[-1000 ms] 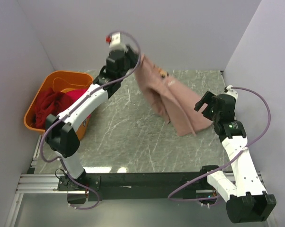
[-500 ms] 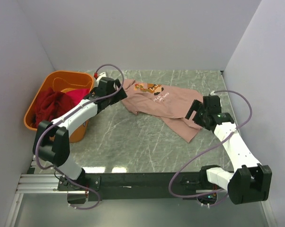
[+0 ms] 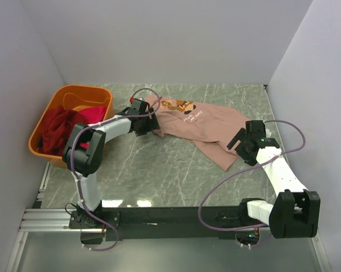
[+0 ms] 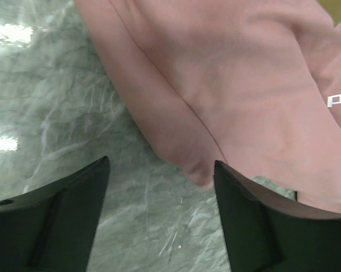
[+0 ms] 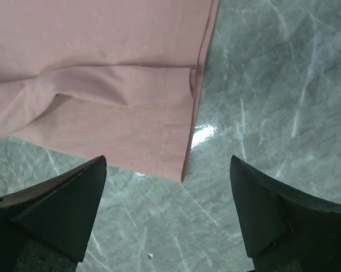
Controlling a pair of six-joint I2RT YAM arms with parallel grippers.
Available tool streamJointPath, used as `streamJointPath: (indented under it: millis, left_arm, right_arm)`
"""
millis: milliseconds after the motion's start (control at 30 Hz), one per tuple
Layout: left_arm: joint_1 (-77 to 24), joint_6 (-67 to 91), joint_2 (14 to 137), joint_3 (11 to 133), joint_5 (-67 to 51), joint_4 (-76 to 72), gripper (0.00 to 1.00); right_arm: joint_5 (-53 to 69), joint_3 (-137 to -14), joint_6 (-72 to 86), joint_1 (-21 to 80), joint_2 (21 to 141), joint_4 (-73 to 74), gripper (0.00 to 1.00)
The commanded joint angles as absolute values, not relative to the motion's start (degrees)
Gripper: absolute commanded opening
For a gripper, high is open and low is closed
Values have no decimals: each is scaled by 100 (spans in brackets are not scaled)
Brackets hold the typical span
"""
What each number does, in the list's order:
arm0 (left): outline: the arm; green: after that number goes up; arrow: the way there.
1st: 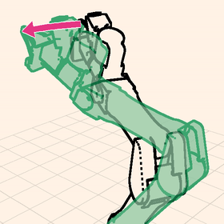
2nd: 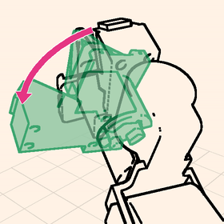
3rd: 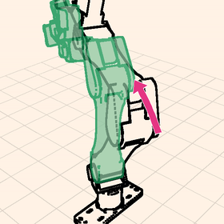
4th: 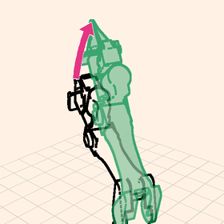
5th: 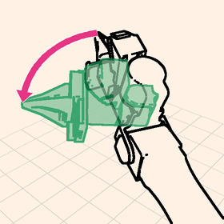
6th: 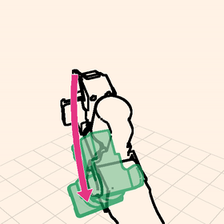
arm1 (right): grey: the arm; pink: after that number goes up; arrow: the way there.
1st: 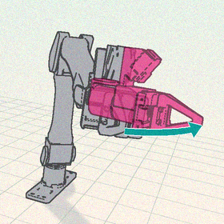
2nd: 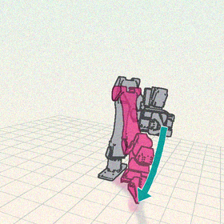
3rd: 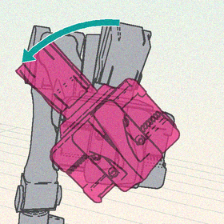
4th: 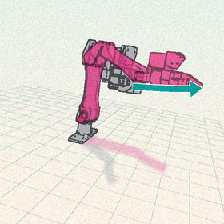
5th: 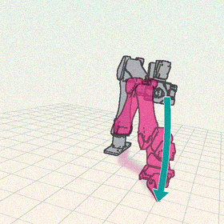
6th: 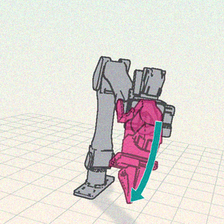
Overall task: Fold and stack the t-shirts
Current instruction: Flatten the tshirt out
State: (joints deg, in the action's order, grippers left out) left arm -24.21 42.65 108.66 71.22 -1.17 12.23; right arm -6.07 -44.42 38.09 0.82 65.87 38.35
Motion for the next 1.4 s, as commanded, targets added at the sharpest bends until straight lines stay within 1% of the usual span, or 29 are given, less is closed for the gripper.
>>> streamJointPath:
  millis: [0, 33, 67, 133, 167, 233, 267, 300, 333, 433, 533, 567, 633, 733, 833, 867, 933, 1067, 1367]
  left_arm:
    - [-2479, 4149, 11047, 7558, -255, 1256, 77]
    - [-2487, 4140, 11135, 7593, -281, 1266, 75]
    - [-2496, 4148, 11292, 7637, -299, 1283, 68]
    - [-2505, 4175, 11434, 7690, -351, 1283, 60]
    - [-2505, 4192, 11556, 7743, -360, 1301, 46]
    - [-2522, 4175, 11628, 7787, -326, 1292, 33]
    - [-2522, 4184, 11671, 7813, -282, 1283, 19]
    - [-2531, 4166, 11681, 7822, -246, 1283, 9]
    - [-2523, 4157, 11672, 7848, -176, 1292, 1]
    - [-2531, 4078, 11479, 7700, -106, 1099, 0]
    - [-2531, 4113, 11014, 7270, -18, 844, 0]
    - [-2531, 4113, 10769, 7068, 287, 818, 0]
    - [-2531, 4122, 10531, 6865, 430, 800, 0]
    - [-2531, 4148, 10161, 6514, 580, 817, 0]
    - [-2531, 4227, 9862, 6127, 598, 800, 0]
    - [-2531, 4245, 9740, 5978, 615, 809, 0]
    - [-2531, 4324, 9625, 5837, 668, 809, 0]
    - [-2531, 4386, 9361, 5564, 624, 677, 0]
    - [-2531, 4342, 9299, 5511, 703, 721, 0]
  right_arm:
    - [-449, -4263, 3929, -228, 6671, 3551, 95]
    - [-387, -4210, 3911, -263, 6671, 3499, 94]
    - [-274, -4193, 3911, -298, 6680, 3463, 93]
    - [-203, -4157, 3867, -343, 6680, 3349, 92]
    - [-220, -4149, 3858, -343, 6688, 3331, 92]
    - [-220, -4140, 3824, -369, 6697, 3296, 92]
    - [-211, -4140, 3797, -360, 6706, 3278, 92]
    - [-194, -4131, 3779, -360, 6723, 3261, 92]
    - [-185, -4113, 3762, -369, 6732, 3243, 91]
    - [-123, -4070, 3744, -369, 6732, 3199, 90]
    - [-237, -4043, 3709, -378, 6767, 3217, 89]
    - [-290, -4069, 3718, -378, 6794, 3217, 89]
    - [-151, -4148, 3753, -369, 6917, 3112, 88]
    - [148, -4271, 3866, -369, 7232, 2761, 84]
    - [447, -4429, 3920, -369, 7672, 2558, 76]
    - [674, -4473, 3903, -369, 7786, 2540, 70]
    - [686, -4526, 3894, -369, 8024, 2619, 67]
    - [545, -4474, 3894, -360, 8173, 2575, 66]
    - [114, -4737, 3788, -360, 8358, 2479, 63]
